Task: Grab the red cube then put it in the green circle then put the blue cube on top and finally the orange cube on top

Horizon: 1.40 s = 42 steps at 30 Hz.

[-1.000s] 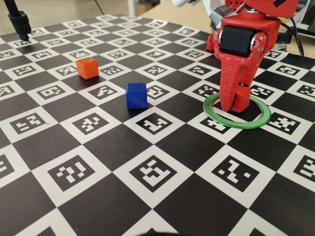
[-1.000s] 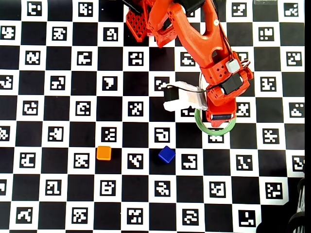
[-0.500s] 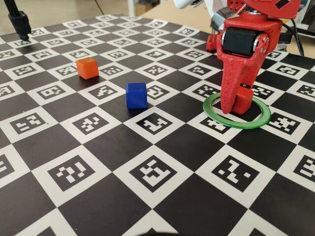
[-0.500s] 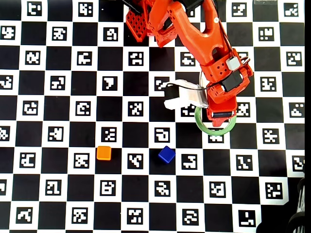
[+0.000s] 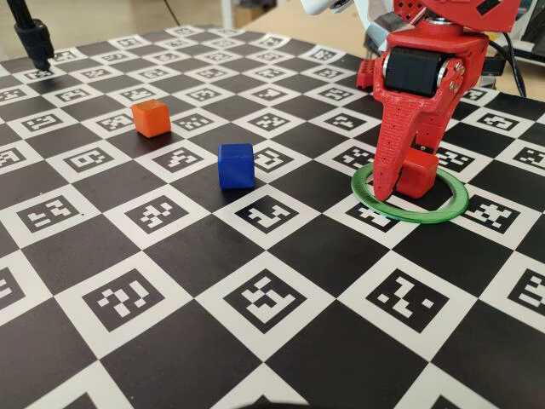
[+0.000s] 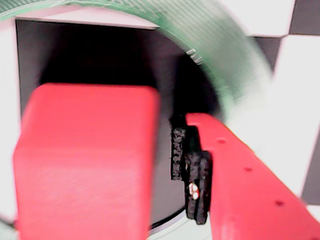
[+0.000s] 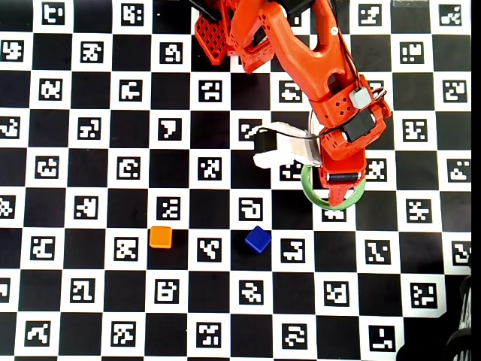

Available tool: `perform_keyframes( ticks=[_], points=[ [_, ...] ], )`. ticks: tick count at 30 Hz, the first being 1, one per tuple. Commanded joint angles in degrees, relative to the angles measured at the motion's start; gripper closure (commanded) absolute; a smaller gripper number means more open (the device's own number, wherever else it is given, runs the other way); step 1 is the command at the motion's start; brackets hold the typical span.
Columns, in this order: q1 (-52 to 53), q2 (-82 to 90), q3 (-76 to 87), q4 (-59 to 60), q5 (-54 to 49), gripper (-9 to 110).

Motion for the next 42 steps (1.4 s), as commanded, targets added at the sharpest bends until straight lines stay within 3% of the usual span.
perform_keyframes(
  ticks=[1, 13, 31, 42],
  points=[
    [-0.53, 5.45, -2.46, 1.32, 0.62, 62],
    [-0.62, 6.42, -5.19, 3.69, 0.97, 61],
    [-0.88, 7.29, -17.49, 19.34, -0.62, 61],
    [5.54, 7.38, -29.18, 29.53, -4.75, 60]
  ],
)
